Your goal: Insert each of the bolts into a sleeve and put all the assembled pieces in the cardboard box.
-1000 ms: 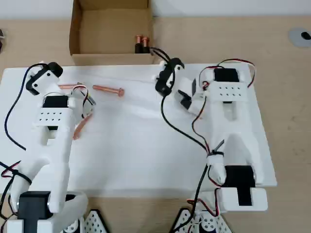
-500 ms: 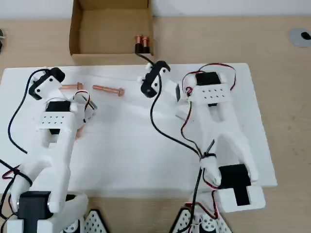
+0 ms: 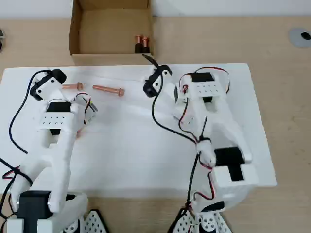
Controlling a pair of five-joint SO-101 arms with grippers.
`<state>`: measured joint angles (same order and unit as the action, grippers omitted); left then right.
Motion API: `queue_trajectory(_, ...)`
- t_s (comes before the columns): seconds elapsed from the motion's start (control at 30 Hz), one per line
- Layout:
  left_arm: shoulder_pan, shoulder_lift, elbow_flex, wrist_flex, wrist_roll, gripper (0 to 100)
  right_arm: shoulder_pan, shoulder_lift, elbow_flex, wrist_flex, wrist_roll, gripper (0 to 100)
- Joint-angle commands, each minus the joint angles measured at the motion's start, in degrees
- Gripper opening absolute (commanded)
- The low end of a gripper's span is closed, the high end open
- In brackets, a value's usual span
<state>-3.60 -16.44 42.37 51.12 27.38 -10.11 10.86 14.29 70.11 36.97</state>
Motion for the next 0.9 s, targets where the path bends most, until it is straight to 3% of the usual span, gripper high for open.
queue_trajectory(0.0,0.7,-0.22,-0.35,-0.97,-0.44,15,1.71,1.1,-5.32,-0.26,-0.53,31.4)
queue_trajectory(0.47,0.7,-0.22,-0.35,-0.97,-0.44,15,3.74,10.42,-20.79,5.71,-0.09,31.4)
queue_trajectory(0.87,0.7,-0.22,-0.35,-0.97,-0.53,15,3.12,16.84,-21.41,7.56,-0.18,31.1)
